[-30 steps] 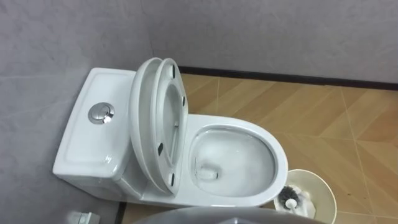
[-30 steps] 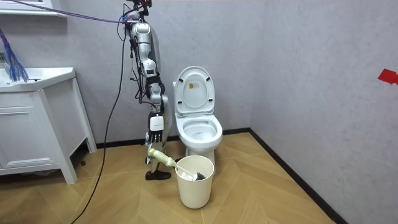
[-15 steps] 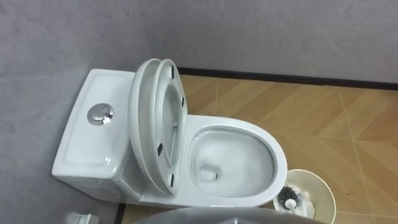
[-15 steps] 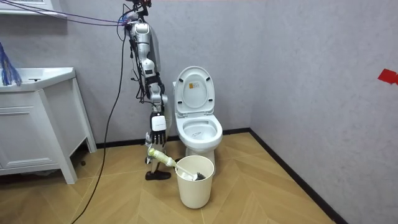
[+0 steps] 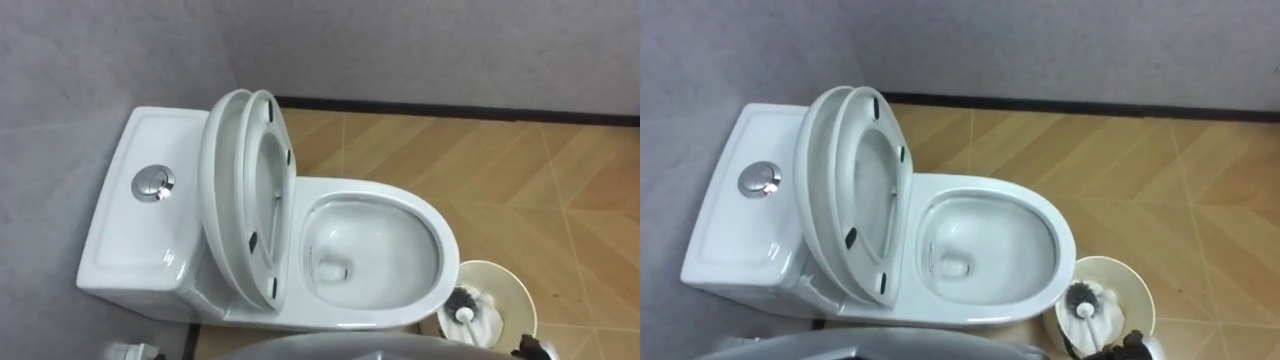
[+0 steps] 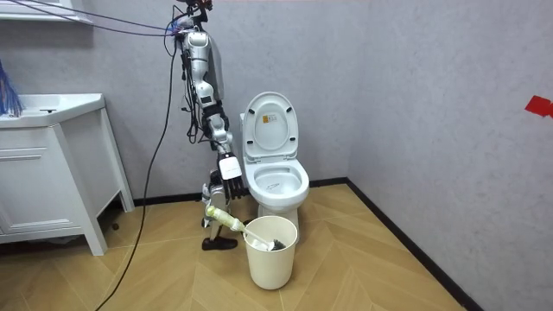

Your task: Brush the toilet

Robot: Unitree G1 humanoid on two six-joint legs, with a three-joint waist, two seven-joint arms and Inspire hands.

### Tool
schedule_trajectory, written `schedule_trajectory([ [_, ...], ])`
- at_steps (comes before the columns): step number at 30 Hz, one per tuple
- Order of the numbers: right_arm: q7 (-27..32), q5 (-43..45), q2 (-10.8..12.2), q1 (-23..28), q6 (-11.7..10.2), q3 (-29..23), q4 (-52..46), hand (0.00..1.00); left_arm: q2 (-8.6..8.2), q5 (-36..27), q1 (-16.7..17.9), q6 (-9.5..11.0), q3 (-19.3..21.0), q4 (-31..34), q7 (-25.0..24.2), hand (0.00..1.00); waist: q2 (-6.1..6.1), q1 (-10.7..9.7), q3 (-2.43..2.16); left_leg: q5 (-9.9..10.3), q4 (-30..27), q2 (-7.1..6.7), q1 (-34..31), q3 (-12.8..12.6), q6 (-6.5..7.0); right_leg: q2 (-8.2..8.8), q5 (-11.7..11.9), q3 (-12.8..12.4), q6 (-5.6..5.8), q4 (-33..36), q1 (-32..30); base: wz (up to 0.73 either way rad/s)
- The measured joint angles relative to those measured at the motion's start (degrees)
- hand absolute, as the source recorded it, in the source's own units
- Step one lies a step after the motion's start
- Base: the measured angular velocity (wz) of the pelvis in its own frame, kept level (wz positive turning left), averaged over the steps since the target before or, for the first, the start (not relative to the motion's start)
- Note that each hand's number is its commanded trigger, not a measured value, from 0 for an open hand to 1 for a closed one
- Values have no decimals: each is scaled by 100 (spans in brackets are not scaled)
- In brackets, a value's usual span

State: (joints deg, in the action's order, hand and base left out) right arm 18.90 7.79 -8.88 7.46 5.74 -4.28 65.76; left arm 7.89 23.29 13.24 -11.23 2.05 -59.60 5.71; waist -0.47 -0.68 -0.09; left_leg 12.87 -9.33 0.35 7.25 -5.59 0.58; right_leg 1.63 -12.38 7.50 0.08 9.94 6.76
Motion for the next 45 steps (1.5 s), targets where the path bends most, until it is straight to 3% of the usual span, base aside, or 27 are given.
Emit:
schedule_trajectory([
  [6, 307, -85, -2, -177, -239, -51, 81, 0, 7, -39, -138, 206, -44, 16, 165, 0, -1, -102, 2, 0, -215, 14, -511, -21, 0, 14, 27, 42, -25, 109, -471, 1],
  [12, 549, -288, -25, -206, -384, -35, 193, 0, 9, -131, -304, 460, -245, 4, 284, 0, 145, -78, 4, -1, -383, 37, -1018, -78, 1, 27, 39, 24, -44, 386, -1037, -4],
  [15, 596, -331, -78, -263, -438, -39, 330, 0, 12, -130, -408, 534, -238, -37, 419, 0, 163, -76, 41, -4, -458, 34, -1288, -77, 6, 40, 42, -11, -48, 522, -1351, -6],
  [22, 593, -552, -149, -623, -436, -34, 565, 0, 139, -582, -754, 625, -340, -245, 509, 0, 212, -99, 57, -50, -819, -11, -2100, -102, 80, 129, 36, -101, -52, 946, -2209, -1],
  [27, 594, -666, -237, -894, -435, 85, 588, 0, 213, -738, -973, 655, -457, -358, 560, 0, 142, -58, 119, -50, -1164, -11, -2749, -191, 114, 170, 36, -190, -53, 1328, -2904, -7],
  [38, 527, -1013, -353, -1609, -314, 316, 880, 0, 234, -955, -1376, 663, -807, -447, 670, 0, 115, 29, 140, -26, -1869, -10, -4069, -169, 187, 245, 21, -187, -93, 2040, -4223, 1],
  [43, 536, -1284, -653, -1902, -293, 478, 991, 0, 245, -1152, -1569, 712, -806, -226, 1089, 0, 113, 153, 158, 21, -2253, -18, -4693, -43, 197, 271, -41, -168, -112, 2426, -4787, 8],
  [45, 550, -1502, -829, -2049, -215, 598, 990, 0, 256, -1441, -1778, 714, -906, -228, 1288, 0, 45, 270, 203, 29, -2451, -56, -4984, -30, 203, 330, -108, -173, -125, 2718, -5111, 13],
])
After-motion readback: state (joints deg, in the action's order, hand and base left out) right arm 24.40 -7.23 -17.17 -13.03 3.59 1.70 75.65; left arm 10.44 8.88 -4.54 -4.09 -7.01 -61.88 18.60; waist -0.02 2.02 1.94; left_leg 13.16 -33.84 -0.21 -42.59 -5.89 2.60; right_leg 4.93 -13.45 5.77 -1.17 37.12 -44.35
